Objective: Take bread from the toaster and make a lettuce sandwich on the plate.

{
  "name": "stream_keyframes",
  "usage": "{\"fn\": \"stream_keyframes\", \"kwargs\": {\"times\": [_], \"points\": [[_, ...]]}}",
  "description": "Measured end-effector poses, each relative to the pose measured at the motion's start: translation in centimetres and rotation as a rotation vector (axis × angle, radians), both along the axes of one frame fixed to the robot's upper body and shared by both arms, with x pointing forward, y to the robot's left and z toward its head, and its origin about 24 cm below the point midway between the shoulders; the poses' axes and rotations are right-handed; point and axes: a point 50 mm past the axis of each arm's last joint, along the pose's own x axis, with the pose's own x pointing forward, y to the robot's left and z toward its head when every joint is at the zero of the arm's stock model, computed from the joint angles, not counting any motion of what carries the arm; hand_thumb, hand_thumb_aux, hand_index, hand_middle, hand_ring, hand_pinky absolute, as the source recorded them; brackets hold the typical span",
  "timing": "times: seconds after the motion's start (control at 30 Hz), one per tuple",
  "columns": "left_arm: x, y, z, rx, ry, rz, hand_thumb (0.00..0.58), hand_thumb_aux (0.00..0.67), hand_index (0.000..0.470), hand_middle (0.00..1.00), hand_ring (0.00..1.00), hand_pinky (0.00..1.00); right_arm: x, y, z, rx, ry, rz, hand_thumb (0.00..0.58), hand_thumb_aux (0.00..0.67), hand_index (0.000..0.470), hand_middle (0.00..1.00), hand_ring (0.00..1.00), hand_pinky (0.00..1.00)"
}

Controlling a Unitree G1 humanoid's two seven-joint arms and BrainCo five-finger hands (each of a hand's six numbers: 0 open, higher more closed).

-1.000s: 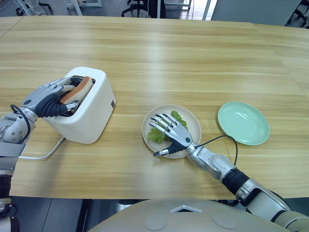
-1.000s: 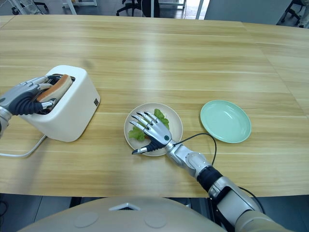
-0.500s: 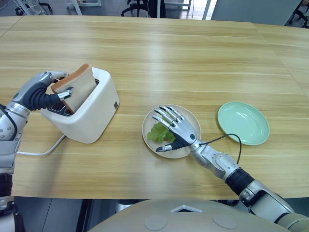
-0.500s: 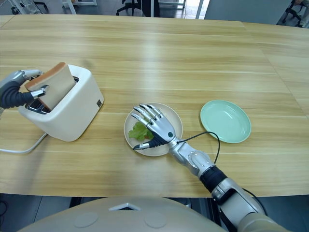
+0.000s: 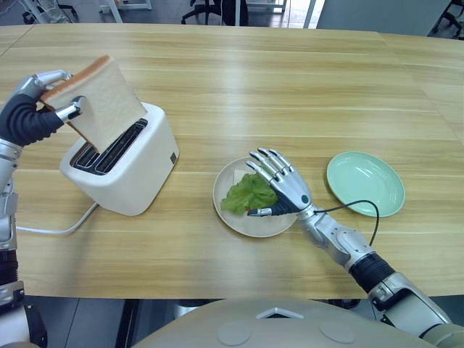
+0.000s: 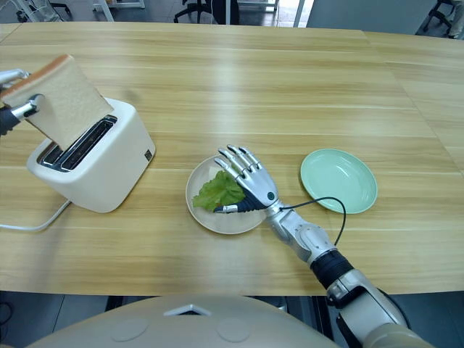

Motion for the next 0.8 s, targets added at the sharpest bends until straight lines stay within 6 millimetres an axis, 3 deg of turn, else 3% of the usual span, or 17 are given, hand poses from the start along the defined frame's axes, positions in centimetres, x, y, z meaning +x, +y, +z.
{"fn": "stream_keyframes", "kwargs": {"times": [0.2,0.37,0.63,0.8], "points": [[0.1,-0.6,1.2,-0.11,-0.049,-0.093,0.58,0.67,0.46,1.0,1.0,1.0,0.5,-1.9,0.9,0.024,-0.024,-0.069,0.0,0.0,0.0,0.0,0.0,0.0],[0.7,-3.8,1.5,-0.197,-0.036,-0.324,0.58,0.67,0.46,1.0,1.0,1.0,0.8,-4.3,1.8,0.055,-0.049,-0.156,0.0,0.0,0.0,0.0,0.0,0.0],[3.7,-12.3,-3.3,-0.248,0.214,-0.687,0.58,0.67,0.46,1.0,1.0,1.0,0.9,-9.5,3.9,0.123,-0.137,-0.357,0.0,0.0,0.0,0.0,0.0,0.0],[5.2,-16.5,-7.1,-0.238,0.402,-0.835,0.58,0.67,0.46,1.0,1.0,1.0,0.1,-9.7,4.5,0.166,-0.16,-0.345,0.0,0.0,0.0,0.0,0.0,0.0]]}}
